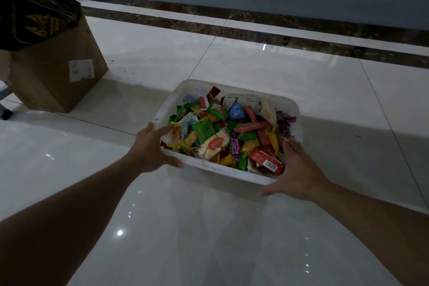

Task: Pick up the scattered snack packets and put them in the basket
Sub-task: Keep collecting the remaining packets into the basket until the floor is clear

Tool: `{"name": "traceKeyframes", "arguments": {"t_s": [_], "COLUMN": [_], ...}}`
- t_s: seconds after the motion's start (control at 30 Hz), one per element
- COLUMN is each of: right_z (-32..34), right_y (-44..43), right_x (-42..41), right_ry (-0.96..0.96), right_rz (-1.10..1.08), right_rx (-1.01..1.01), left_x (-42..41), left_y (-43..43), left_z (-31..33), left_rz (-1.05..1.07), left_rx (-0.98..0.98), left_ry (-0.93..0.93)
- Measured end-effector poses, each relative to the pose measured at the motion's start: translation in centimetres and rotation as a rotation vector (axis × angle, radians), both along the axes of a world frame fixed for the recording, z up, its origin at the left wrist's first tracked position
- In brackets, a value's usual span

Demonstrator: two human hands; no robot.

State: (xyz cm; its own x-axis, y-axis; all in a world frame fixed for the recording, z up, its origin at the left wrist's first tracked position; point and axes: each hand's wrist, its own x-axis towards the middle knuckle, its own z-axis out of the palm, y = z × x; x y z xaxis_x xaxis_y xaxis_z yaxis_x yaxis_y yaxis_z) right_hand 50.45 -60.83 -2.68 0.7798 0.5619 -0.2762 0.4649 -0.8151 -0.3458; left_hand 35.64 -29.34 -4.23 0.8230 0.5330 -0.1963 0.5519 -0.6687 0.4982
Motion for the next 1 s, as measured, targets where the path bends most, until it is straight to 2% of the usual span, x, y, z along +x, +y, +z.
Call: {"name": "traceKeyframes", "arguments": {"t_s": [0.4,1.0], "right_z": [0.1,0.0], "right_y": [2.6,2.4], "right_x": [5.3,4.0], "right_ry": [-0.024,-0.033], "right_rz": [0.024,0.021], "right_rx": [-0.063,-0.096], "left_x": [5.4,4.5], "left_y": [2.1,2.7], "left_z": [0.7,0.1], "left_rz": [-0.017,0.020], "left_rx": [0.076,0.076], "left_ry": [0.033,0.088]}}
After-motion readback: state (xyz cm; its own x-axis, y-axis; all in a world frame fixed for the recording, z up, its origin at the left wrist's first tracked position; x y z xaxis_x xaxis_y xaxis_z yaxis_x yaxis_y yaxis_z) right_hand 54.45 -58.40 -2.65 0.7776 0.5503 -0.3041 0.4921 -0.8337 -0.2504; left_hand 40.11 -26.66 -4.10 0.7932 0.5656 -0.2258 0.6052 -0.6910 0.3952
